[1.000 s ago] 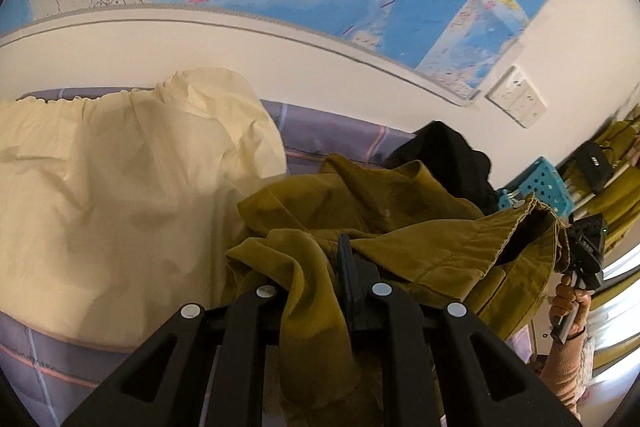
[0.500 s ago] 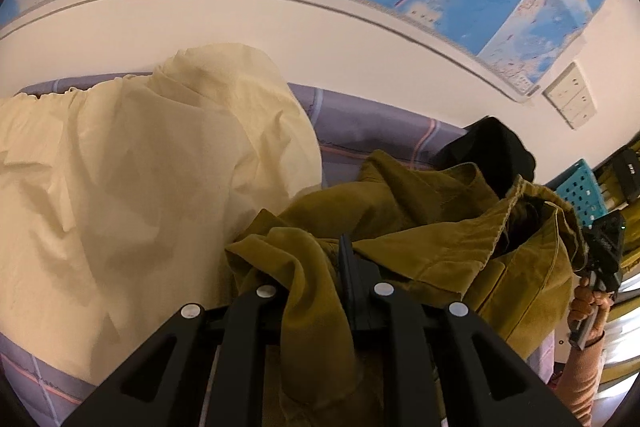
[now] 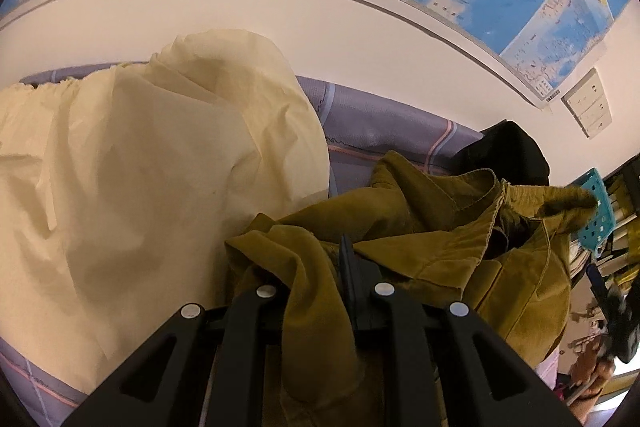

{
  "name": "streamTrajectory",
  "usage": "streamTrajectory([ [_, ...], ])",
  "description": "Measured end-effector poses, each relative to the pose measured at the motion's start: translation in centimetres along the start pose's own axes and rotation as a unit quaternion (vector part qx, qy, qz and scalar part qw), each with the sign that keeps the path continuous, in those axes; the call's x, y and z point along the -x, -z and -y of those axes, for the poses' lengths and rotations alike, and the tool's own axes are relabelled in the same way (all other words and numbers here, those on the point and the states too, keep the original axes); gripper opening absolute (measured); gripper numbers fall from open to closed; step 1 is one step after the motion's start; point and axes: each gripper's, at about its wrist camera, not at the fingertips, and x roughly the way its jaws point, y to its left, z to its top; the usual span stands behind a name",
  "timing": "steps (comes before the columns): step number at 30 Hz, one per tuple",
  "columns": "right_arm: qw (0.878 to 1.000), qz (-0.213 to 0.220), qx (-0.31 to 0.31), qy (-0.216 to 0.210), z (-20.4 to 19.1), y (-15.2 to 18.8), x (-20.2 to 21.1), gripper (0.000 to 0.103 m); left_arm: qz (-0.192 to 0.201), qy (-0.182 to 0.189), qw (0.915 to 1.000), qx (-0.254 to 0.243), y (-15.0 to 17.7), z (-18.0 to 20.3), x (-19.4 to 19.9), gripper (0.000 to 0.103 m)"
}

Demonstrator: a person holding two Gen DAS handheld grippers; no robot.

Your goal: Fold large clothes

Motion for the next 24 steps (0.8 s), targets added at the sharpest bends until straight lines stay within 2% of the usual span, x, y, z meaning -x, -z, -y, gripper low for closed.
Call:
streamTrajectory([
  [4, 0.994, -0.051, 0.087, 0.050, -3.2, 1.6, -4.5, 0.068, 0.013, -0.004, 0.9999, -0.007, 0.4, 0.4, 0.4, 0.015],
  [6, 0.990, -0.064, 0.104, 0.073, -3.5, 2.1, -6.3, 0.066, 0.018, 0.000, 0.9998, -0.006, 0.6, 0.5, 0.7, 0.016],
  [7, 0.988, -0.072, 0.109, 0.078, -3.4, 2.4, -7.2, 0.058, 0.022, 0.000, 0.9997, -0.007, 0.7, 0.7, 0.8, 0.017],
  [8, 0.988, -0.075, 0.110, 0.083, -3.2, 2.4, -7.8, 0.042, 0.025, -0.001, 0.9996, -0.009, 0.8, 0.9, 1.0, 0.020],
  [10, 0.987, -0.079, 0.109, 0.085, -2.8, 2.4, -8.8, 0.024, 0.037, 0.002, 0.9991, -0.020, 1.3, 1.5, 1.6, 0.027],
  [11, 0.988, -0.076, 0.107, 0.085, -2.6, 2.4, -9.0, 0.018, 0.043, 0.009, 0.9987, -0.025, 1.6, 2.0, 2.2, 0.034],
  [13, 0.988, -0.069, 0.103, 0.087, -2.4, 2.0, -9.2, 0.013, 0.058, 0.028, 0.9975, -0.029, 2.0, 2.5, 3.3, 0.047],
  [15, 0.989, -0.067, 0.101, 0.088, -2.2, 1.6, -9.4, 0.011, 0.080, 0.024, 0.9953, -0.049, 2.7, 3.5, 4.4, 0.053],
  [16, 0.989, -0.065, 0.102, 0.090, -2.2, 1.4, -9.6, 0.011, 0.091, 0.027, 0.9935, -0.062, 3.0, 4.0, 5.1, 0.066],
  [17, 0.989, -0.065, 0.100, 0.091, -2.2, 1.2, -9.7, 0.010, 0.104, 0.028, 0.9916, -0.072, 3.4, 4.5, 5.7, 0.073],
  [24, 0.986, -0.071, 0.101, 0.111, -2.1, 0.4, -12.0, 0.009, 0.146, 0.017, 0.9806, -0.130, 5.4, 7.0, 7.9, 0.077],
])
